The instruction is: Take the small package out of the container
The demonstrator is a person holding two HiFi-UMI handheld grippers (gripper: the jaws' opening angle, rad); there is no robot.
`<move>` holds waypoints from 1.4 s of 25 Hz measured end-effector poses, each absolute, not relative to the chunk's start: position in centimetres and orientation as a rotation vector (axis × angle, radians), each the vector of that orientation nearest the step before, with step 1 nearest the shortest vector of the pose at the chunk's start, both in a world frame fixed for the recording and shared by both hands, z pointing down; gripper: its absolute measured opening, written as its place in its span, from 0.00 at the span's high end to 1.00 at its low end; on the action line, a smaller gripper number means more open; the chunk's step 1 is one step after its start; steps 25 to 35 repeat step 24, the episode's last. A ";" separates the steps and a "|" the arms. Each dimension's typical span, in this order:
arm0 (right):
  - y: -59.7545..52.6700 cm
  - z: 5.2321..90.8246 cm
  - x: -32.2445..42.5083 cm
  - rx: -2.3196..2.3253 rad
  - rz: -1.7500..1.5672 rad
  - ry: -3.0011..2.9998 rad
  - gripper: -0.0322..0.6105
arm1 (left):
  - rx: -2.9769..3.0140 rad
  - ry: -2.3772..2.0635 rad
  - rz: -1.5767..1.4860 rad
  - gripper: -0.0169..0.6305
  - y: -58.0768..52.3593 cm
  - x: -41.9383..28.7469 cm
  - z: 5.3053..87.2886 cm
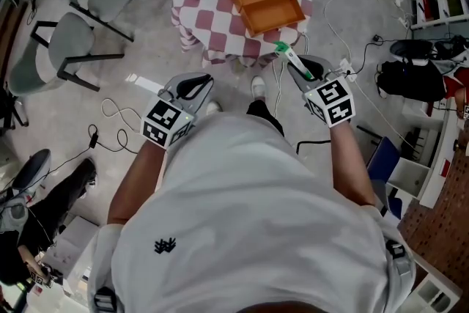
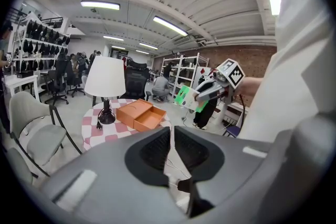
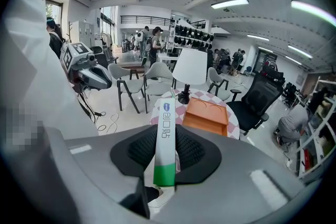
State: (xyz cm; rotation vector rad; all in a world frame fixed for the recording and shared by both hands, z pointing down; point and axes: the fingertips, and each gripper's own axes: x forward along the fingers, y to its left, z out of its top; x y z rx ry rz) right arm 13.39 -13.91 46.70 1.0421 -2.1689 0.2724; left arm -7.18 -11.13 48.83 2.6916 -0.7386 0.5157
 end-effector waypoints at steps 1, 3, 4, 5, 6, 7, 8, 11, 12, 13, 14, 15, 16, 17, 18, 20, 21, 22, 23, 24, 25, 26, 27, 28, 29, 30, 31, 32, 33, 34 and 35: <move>-13.9 46.7 13.4 1.044 0.272 -2.169 0.81 | 2.692 -0.737 0.517 0.85 -11.1 -7.2 48.8; -14.0 46.7 13.4 1.047 0.275 -2.168 0.81 | 2.690 -0.734 0.519 0.85 -11.2 -7.2 48.9; -13.9 46.7 13.5 1.047 0.278 -2.167 0.81 | 2.689 -0.732 0.521 0.85 -11.2 -7.2 48.9; -13.9 46.7 13.5 1.047 0.280 -2.166 0.81 | 2.687 -0.731 0.523 0.85 -11.2 -7.2 48.9; -13.9 46.7 13.6 1.047 0.282 -2.165 0.81 | 2.686 -0.729 0.523 0.85 -11.2 -7.1 48.9; -14.0 46.7 13.7 1.047 0.283 -2.164 0.81 | 2.685 -0.728 0.523 0.85 -11.3 -7.1 48.9; -14.0 46.7 13.7 1.048 0.284 -2.164 0.81 | 2.686 -0.726 0.522 0.85 -11.3 -7.0 48.9; -14.0 46.7 13.9 1.052 0.285 -2.162 0.81 | 2.685 -0.723 0.524 0.85 -11.2 -6.9 48.9; -14.0 46.7 13.9 1.053 0.286 -2.162 0.81 | 2.683 -0.722 0.526 0.85 -11.2 -6.9 48.9; -14.0 46.8 14.0 1.053 0.287 -2.162 0.81 | 2.682 -0.723 0.528 0.85 -11.2 -6.9 49.0; -14.1 46.9 14.0 1.051 0.289 -2.162 0.81 | 2.680 -0.724 0.529 0.85 -11.2 -6.9 49.1; -14.2 47.0 14.1 1.049 0.291 -2.162 0.81 | 2.679 -0.727 0.529 0.85 -11.3 -6.9 49.1; -14.2 47.1 14.2 1.047 0.292 -2.161 0.81 | 2.677 -0.730 0.529 0.85 -11.3 -6.9 49.2; -14.3 47.2 14.3 1.044 0.293 -2.160 0.81 | 2.675 -0.732 0.528 0.85 -11.3 -6.8 49.2; -14.3 47.3 14.4 1.042 0.295 -2.159 0.81 | 2.672 -0.734 0.527 0.85 -11.4 -6.8 49.2; -14.4 47.4 14.6 1.038 0.298 -2.156 0.81 | 2.666 -0.737 0.525 0.85 -11.4 -6.6 49.4; -14.5 47.6 14.7 1.036 0.300 -2.154 0.81 | 2.662 -0.737 0.525 0.85 -11.5 -6.5 49.5; -14.6 47.7 14.9 1.033 0.302 -2.153 0.81 | 2.659 -0.737 0.526 0.85 -11.6 -6.4 49.6; -14.7 47.8 15.0 1.031 0.303 -2.153 0.81 | 2.656 -0.738 0.527 0.85 -11.6 -6.4 49.7; -14.9 47.9 15.1 1.028 0.305 -2.152 0.81 | 2.653 -0.738 0.529 0.85 -11.7 -6.3 49.8; -14.9 47.9 15.1 1.028 0.305 -2.152 0.81 | 2.653 -0.738 0.529 0.85 -11.7 -6.3 49.8; -14.9 47.9 15.1 1.028 0.305 -2.152 0.81 | 2.653 -0.738 0.529 0.85 -11.7 -6.3 49.8; -14.9 47.9 15.1 1.028 0.305 -2.152 0.81 | 2.653 -0.738 0.529 0.85 -11.7 -6.3 49.8; -14.9 47.9 15.1 1.028 0.305 -2.152 0.81 | 2.653 -0.738 0.529 0.85 -11.7 -6.3 49.8; -14.9 47.9 15.1 1.028 0.305 -2.152 0.81 | 2.653 -0.738 0.529 0.85 -11.7 -6.3 49.8; -14.9 47.9 15.1 1.028 0.305 -2.152 0.81 | 2.653 -0.738 0.529 0.85 -11.7 -6.3 49.8; -14.9 47.9 15.1 1.028 0.305 -2.152 0.81 | 2.653 -0.738 0.529 0.85 -11.7 -6.3 49.8; -14.9 47.9 15.1 1.028 0.305 -2.152 0.81 | 2.653 -0.738 0.529 0.85 -11.7 -6.3 49.8; -14.9 47.9 15.1 1.028 0.305 -2.152 0.81 | 2.653 -0.738 0.529 0.85 -11.7 -6.3 49.8; -14.9 47.9 15.1 1.028 0.305 -2.152 0.81 | 2.653 -0.738 0.529 0.85 -11.7 -6.3 49.8; -14.9 47.9 15.1 1.028 0.305 -2.152 0.81 | 2.653 -0.738 0.529 0.85 -11.7 -6.3 49.8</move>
